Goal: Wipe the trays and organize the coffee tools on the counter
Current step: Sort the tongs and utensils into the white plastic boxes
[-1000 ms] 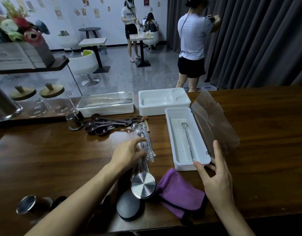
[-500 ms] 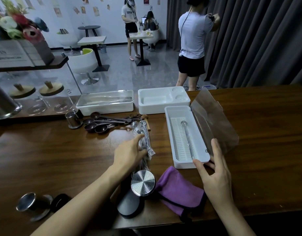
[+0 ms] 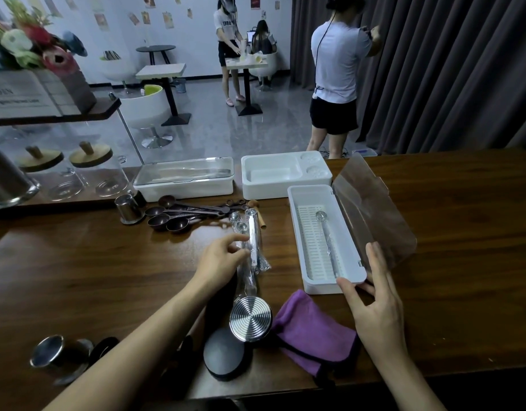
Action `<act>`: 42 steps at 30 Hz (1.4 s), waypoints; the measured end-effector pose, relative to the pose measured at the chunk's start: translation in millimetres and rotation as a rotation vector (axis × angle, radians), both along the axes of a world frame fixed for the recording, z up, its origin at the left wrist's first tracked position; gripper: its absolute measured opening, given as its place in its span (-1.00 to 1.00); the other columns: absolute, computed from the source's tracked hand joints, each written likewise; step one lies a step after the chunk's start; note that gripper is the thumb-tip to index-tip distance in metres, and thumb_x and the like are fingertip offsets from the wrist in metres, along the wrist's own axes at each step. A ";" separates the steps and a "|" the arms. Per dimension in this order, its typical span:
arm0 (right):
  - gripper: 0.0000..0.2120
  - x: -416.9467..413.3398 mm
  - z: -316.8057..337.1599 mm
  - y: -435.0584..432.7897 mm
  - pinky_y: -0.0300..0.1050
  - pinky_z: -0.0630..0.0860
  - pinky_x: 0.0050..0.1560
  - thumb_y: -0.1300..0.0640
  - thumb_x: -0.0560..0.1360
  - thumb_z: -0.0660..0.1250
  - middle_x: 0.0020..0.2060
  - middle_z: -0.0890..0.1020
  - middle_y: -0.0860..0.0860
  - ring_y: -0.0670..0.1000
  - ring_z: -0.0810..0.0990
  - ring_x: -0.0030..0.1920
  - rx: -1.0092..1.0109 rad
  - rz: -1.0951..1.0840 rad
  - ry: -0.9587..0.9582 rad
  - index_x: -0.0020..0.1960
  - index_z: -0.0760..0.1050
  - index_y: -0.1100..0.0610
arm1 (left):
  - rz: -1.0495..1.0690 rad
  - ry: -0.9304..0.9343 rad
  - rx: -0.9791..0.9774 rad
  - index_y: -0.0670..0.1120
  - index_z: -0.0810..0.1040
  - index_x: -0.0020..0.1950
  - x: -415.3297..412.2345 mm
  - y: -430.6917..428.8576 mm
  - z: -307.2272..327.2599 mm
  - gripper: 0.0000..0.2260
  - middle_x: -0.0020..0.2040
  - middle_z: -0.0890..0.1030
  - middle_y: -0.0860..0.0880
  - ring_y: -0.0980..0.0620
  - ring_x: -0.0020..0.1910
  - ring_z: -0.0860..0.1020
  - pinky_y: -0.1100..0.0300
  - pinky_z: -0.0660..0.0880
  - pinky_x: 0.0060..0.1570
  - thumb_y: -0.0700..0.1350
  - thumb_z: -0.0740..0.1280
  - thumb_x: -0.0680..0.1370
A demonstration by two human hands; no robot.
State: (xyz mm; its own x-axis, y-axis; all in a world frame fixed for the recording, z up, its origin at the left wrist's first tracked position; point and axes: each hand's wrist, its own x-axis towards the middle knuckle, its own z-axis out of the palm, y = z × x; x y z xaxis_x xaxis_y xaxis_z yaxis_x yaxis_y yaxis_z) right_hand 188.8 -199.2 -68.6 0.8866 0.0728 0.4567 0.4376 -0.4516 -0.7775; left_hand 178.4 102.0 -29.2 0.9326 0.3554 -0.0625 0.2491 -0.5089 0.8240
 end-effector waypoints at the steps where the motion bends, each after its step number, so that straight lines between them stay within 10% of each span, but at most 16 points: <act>1: -0.23 0.0 0.1 0.2 0.23 0.57 0.23 -0.15 0.48 0.35 0.60 0.13 -0.23 0.02 0.30 0.54 0.001 0.000 0.002 0.61 0.12 -0.13 | 0.002 0.002 -0.005 0.13 0.62 0.22 0.2 0.0 0.9 -0.76 -0.06 0.70 0.04 0.17 -0.07 0.63 0.36 0.40 -0.17 -0.07 0.41 0.57; 11: -0.24 -0.2 0.1 0.5 0.23 0.56 0.26 -0.15 0.48 0.37 0.59 0.14 -0.23 0.02 0.31 0.53 0.008 -0.006 0.004 0.60 0.14 -0.15 | 0.025 0.008 0.037 0.02 0.66 0.19 4.0 -3.6 3.0 -0.77 -0.08 0.68 0.09 0.23 -0.08 0.61 0.54 0.40 -0.21 -0.11 0.46 0.54; 22: -0.23 0.2 -0.8 -0.2 0.20 0.57 0.24 -0.13 0.48 0.37 0.60 0.15 -0.18 0.05 0.35 0.51 0.021 -0.003 0.015 0.61 0.17 -0.06 | -0.006 0.046 0.568 0.11 0.34 0.56 19.4 -22.2 6.2 -0.31 0.10 0.69 -0.01 -0.07 0.13 0.63 0.10 0.48 -0.02 0.25 0.45 0.48; 30: -0.24 0.1 -0.4 -0.6 0.20 0.57 0.25 -0.16 0.49 0.36 0.60 0.15 -0.19 -0.04 0.28 0.55 -0.004 -0.008 0.008 0.61 0.14 -0.14 | -0.025 0.025 0.215 0.13 0.52 0.36 18.4 -17.8 -0.6 -0.58 -0.21 0.65 0.06 0.17 -0.28 0.59 0.38 0.38 -0.36 -0.04 0.47 0.52; 42: -0.24 -1.6 0.5 0.3 0.21 0.55 0.27 -0.18 0.49 0.36 0.59 0.13 -0.27 0.02 0.31 0.53 0.019 0.002 0.017 0.61 0.15 -0.12 | -0.037 -0.211 -0.099 0.09 0.67 0.26 33.4 -17.3 31.6 -0.70 -0.04 0.69 0.09 0.27 -0.08 0.61 0.36 0.46 -0.04 -0.01 0.49 0.52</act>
